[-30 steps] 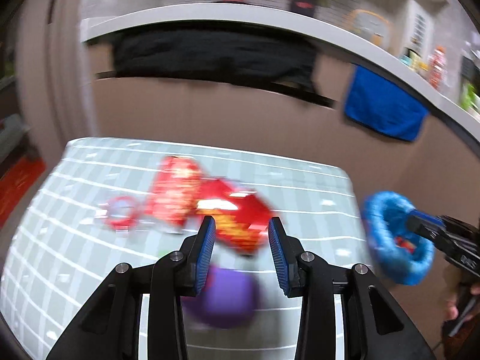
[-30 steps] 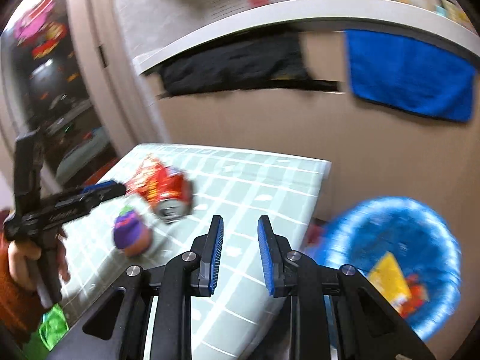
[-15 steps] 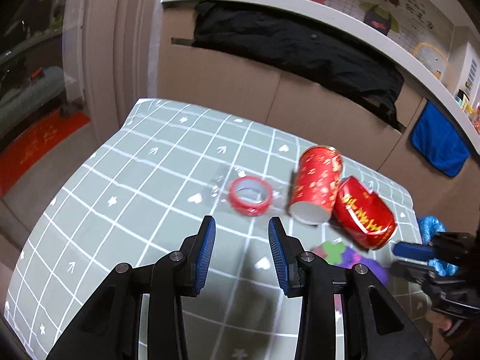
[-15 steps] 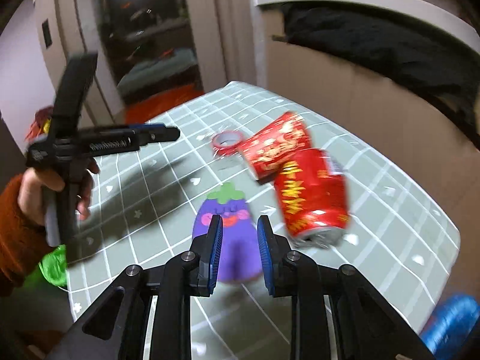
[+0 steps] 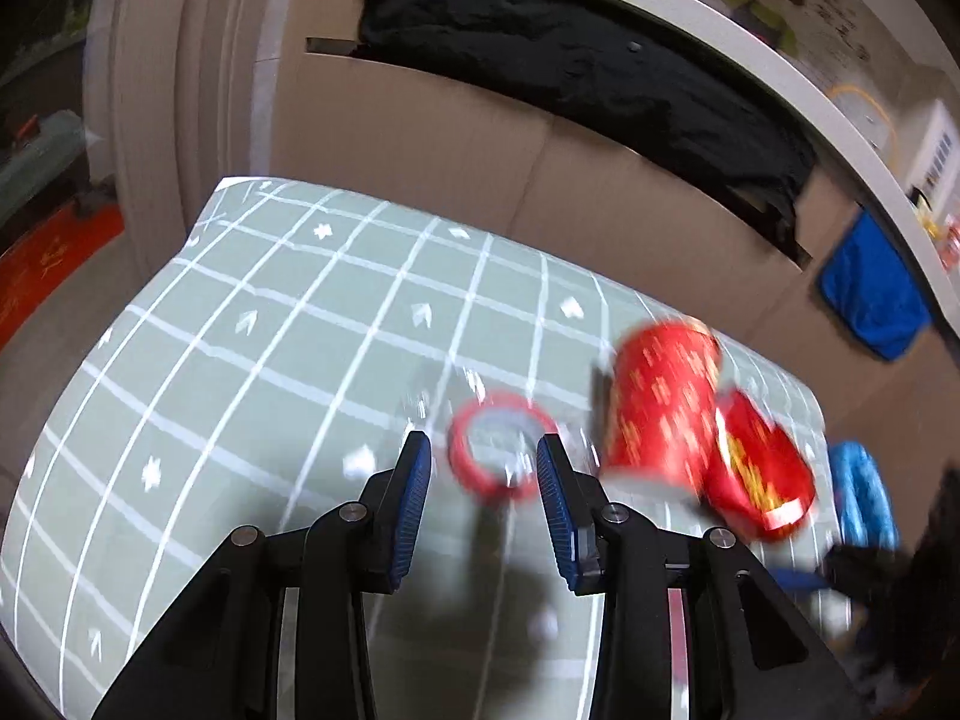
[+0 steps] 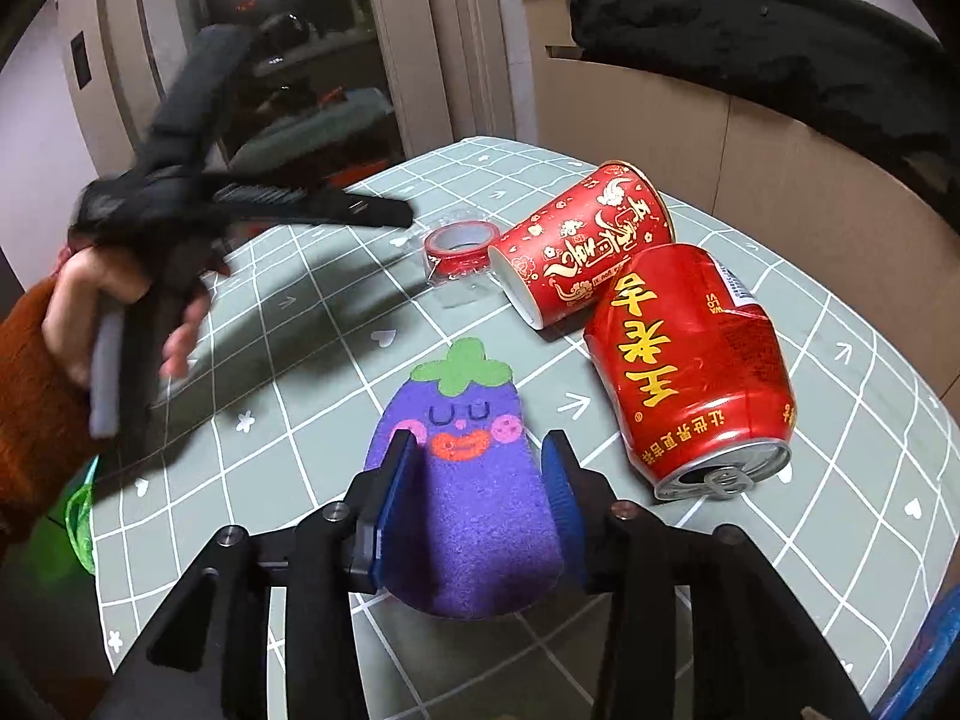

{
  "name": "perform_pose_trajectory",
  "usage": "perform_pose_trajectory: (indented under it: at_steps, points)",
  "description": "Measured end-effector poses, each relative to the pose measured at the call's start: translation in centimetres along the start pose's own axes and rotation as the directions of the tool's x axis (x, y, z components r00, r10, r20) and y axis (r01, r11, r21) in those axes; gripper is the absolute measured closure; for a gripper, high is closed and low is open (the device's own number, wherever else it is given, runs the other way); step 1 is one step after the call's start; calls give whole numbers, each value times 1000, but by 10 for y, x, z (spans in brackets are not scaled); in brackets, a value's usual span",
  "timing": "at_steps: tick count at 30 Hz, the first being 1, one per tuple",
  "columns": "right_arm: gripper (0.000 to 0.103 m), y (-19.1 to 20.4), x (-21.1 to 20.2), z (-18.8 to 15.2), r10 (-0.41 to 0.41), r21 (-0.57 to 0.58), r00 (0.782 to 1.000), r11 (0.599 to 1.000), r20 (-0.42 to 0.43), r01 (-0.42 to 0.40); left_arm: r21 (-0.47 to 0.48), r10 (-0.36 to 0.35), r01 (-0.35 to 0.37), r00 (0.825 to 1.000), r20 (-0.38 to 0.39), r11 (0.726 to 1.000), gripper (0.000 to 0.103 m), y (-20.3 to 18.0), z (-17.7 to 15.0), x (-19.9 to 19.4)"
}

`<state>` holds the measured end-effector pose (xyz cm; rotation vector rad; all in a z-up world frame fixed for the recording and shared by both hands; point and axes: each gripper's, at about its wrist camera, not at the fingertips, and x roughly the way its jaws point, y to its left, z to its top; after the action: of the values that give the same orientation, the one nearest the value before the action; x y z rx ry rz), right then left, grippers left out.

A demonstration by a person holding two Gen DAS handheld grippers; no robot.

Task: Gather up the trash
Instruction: 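Grasp the purple eggplant sponge with the right tool while the left tool approaches the tape roll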

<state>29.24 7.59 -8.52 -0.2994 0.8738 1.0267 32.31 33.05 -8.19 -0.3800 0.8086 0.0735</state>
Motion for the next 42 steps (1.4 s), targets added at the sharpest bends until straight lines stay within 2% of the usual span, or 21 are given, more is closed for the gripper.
perform_pose_trajectory:
  at_steps: [5,9,12,15,17,20,22,27,29,33,35,37,38,39,41,42]
  points:
    - [62,-18,-4,-8,92,88,995,992,-48,-88,0,17,-17,999,-45,1000,65,-2,31,47]
    - [61,-26,-25,-30,113,129,991,986,-69,-103,19,25,-23,993,-112,1000,65,2,30,67]
    - [61,-32,-41,-50,108,142,991,985,-84,-95,46,20,-15,993,-118,999,65,1,13,52]
    - [62,-37,-53,-61,9,149,996,989,-87,4,68,14,-5,992,-126,998,65,-5,-13,27]
    - [62,-40,-61,-63,-9,159,999,987,-43,16,65,3,5,992,-129,998,65,-10,-32,8]
    - [62,-41,-67,-51,57,212,998,975,42,-64,57,-14,22,992,-129,998,65,-18,-60,-16]
    - [62,-32,-59,-39,74,201,996,976,53,-83,37,-39,45,991,-128,998,65,-20,-76,-29]
    - [60,-21,-19,-31,31,128,999,991,-29,-27,8,-62,62,996,-62,998,65,-25,-94,-63]
    - [57,-23,-14,-29,53,151,999,987,-11,-51,16,-45,45,999,-29,999,65,-24,-92,-73]
    - [54,-31,-6,-29,124,215,992,969,-19,-117,8,-57,57,998,-30,998,65,-20,-84,-72]
    - [63,-28,-7,-28,126,227,992,967,-26,-117,28,-68,69,997,-33,997,65,-23,-80,-68]
    - [83,-30,-21,-31,106,229,994,968,-10,-101,46,-79,81,996,-40,996,65,-24,-75,-62]
    - [90,-30,-33,-34,91,223,996,971,1,-88,42,-66,68,997,-41,997,65,-24,-72,-58]
    - [101,-33,-42,-36,71,216,997,974,3,-70,35,-46,48,998,-38,998,65,-23,-68,-54]
    - [101,-35,-70,-46,-8,187,1000,982,2,8,14,-12,12,1000,-22,1000,65,-18,-60,-47]
    - [101,-38,-77,-50,-19,186,1000,982,4,18,4,2,-2,1000,-16,1000,65,-15,-55,-42]
